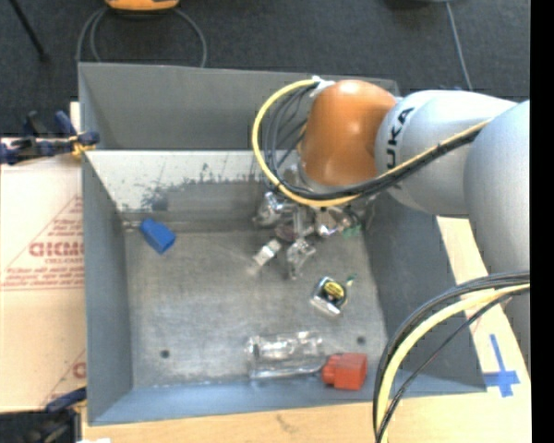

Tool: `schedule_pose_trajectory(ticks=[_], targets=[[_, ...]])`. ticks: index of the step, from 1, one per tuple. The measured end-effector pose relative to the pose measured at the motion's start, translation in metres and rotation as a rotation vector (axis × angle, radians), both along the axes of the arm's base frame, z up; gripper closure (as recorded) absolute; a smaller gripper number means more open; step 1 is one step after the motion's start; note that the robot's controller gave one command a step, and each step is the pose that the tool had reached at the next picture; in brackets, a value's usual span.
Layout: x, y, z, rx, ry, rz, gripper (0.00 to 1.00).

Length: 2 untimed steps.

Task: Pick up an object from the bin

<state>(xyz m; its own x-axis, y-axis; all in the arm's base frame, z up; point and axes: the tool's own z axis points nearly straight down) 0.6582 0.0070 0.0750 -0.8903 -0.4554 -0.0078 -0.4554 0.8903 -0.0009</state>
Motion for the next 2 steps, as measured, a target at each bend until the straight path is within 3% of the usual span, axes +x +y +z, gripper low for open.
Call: schedule_pose_trajectory(ticks=[1, 2], targets=[[0.002, 0.0, 0.003, 0.001, -0.009, -0.004, 1.0], [-0.016, -0.011, 0.167, -0.005, -0.006, 0.24, 1.0]])
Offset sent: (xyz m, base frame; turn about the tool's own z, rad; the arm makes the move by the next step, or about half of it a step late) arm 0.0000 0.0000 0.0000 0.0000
